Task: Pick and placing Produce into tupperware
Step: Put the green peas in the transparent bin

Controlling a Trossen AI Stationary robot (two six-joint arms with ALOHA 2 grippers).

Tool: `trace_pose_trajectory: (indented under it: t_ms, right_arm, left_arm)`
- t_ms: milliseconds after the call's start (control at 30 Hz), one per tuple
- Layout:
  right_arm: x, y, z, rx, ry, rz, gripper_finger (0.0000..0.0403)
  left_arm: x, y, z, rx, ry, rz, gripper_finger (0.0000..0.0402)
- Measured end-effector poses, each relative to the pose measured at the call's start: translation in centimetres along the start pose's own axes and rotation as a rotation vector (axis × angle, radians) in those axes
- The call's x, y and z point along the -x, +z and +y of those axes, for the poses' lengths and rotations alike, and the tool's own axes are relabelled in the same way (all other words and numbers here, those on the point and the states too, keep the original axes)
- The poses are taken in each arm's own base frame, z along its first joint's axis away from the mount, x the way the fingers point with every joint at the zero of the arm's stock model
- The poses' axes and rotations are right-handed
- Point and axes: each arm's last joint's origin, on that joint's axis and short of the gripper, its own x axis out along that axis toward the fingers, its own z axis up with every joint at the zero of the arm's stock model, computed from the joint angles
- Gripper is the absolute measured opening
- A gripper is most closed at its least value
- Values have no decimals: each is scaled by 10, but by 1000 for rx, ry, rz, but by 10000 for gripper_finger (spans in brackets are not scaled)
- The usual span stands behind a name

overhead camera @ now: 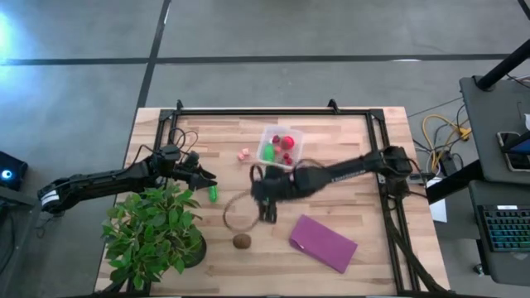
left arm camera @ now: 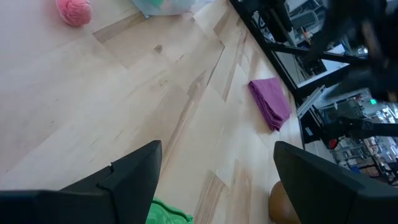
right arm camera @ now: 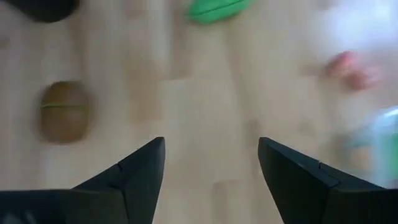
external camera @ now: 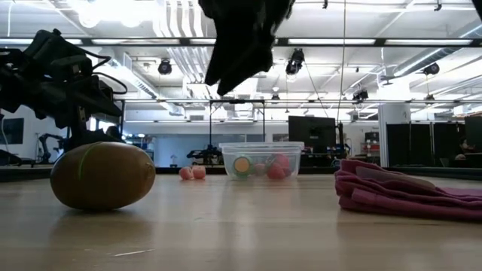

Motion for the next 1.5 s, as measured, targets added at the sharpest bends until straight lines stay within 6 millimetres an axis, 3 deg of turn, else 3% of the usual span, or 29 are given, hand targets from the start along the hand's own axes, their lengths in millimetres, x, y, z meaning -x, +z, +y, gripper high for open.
trace_pose_trajectory:
  t_ms: [133,267,500,633,767,967,1133,1267,1367,1500]
  right_arm:
    - [-2,-10,29,-63,33,6,249]
    - [1,-19,43,-119,-11,1,249]
    - [6,-36,50,-214,-133,76,247]
    - [7,-34,48,-245,-155,41,239]
    - [4,-14,26,-250,-82,-23,231]
    - [0,24,-24,-64,87,-138,224]
    - [-4,35,-80,-89,47,-139,223]
    - [-4,37,-119,-187,133,-124,223]
    - [6,37,-133,-189,171,-124,223]
    - [38,38,-149,-141,154,-157,223]
  left_arm:
    - [0,0,0,0,0,0,295]
    - [0,0,0,0,0,0,295]
    - [0,0,0,0,-1,0,295]
    - [0,0,0,0,-1,0,295]
    - [0,0,0,0,-1,0,295]
    - [0,0,0,0,0,0,295]
    - [0,0,0,0,0,0,295]
    - [0,0,0,0,0,0,295]
    - [0,0,0,0,-1,0,295]
    - [0,0,0,0,0,0,295]
